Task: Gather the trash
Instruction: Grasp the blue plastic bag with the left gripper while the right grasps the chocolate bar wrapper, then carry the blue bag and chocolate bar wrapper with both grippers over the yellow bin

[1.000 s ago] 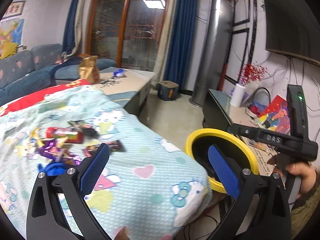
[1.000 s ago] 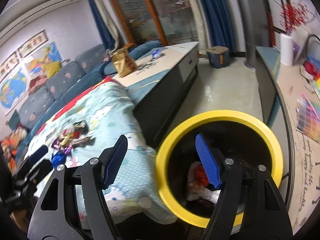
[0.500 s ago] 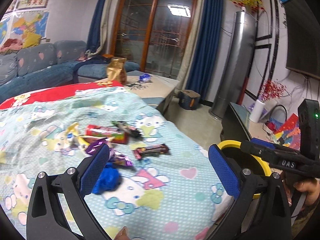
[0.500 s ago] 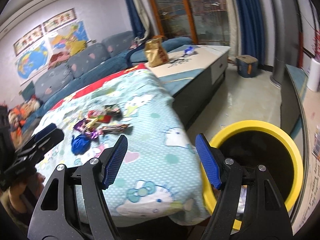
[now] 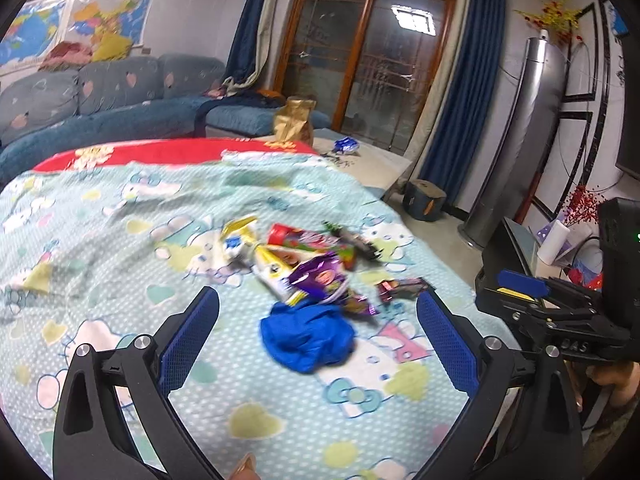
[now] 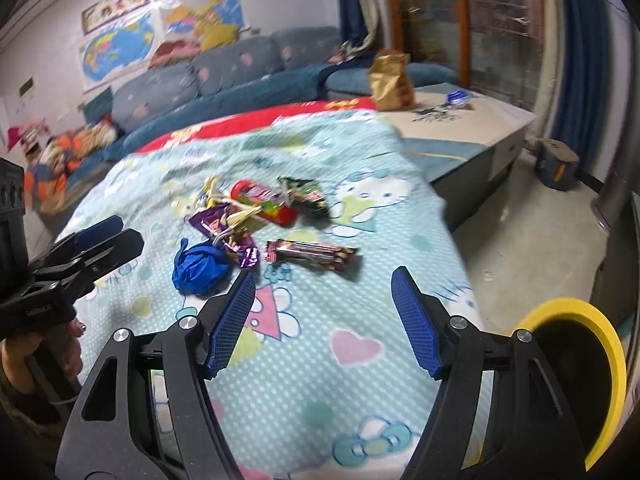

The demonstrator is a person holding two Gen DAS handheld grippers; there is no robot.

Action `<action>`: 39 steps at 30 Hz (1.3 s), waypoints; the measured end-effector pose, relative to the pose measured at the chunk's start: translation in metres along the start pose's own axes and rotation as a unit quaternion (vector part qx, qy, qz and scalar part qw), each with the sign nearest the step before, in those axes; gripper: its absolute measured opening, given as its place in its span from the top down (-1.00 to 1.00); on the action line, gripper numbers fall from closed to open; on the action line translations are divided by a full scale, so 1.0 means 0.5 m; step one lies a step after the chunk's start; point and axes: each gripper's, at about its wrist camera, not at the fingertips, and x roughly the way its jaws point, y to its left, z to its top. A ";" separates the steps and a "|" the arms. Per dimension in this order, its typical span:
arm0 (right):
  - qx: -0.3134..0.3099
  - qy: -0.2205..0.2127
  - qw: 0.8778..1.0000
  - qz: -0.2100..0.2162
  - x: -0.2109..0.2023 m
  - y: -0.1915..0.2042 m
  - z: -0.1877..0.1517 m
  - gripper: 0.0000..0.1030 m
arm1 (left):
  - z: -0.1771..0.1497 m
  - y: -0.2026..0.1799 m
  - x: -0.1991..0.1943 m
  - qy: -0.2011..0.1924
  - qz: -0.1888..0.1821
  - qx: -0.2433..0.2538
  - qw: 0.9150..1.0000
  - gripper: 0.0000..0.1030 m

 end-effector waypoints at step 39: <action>0.006 0.071 0.997 0.033 0.111 0.012 -0.053 0.75 | -0.086 -0.007 0.069 0.103 -0.080 -0.042 0.991 0.71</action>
